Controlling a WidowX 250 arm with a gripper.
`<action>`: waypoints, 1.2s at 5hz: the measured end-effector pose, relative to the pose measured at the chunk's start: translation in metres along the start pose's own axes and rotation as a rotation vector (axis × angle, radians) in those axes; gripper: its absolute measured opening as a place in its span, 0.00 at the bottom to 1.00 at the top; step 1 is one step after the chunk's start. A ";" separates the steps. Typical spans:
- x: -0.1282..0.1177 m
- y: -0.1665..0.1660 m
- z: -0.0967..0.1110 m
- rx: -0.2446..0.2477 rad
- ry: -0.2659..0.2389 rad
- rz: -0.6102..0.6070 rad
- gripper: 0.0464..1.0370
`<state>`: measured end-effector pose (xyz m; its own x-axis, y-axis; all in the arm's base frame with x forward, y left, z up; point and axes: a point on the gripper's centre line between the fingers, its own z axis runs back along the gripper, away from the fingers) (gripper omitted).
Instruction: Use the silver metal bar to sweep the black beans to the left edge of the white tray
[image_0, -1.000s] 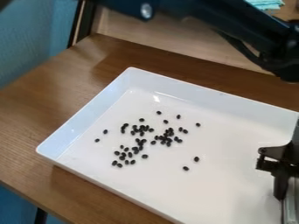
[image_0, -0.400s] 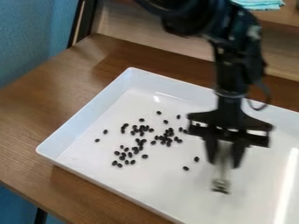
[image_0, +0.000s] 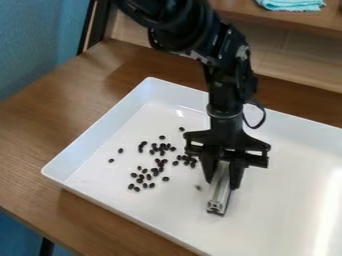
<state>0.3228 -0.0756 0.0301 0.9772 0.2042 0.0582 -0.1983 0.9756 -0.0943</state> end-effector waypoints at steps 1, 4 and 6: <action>0.006 0.014 -0.006 0.003 -0.004 0.001 0.35; 0.014 0.135 0.006 0.049 0.072 0.073 0.35; -0.004 0.182 0.016 0.035 0.104 0.016 0.35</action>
<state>0.2814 0.1022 0.0286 0.9762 0.2119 -0.0467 -0.2145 0.9749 -0.0600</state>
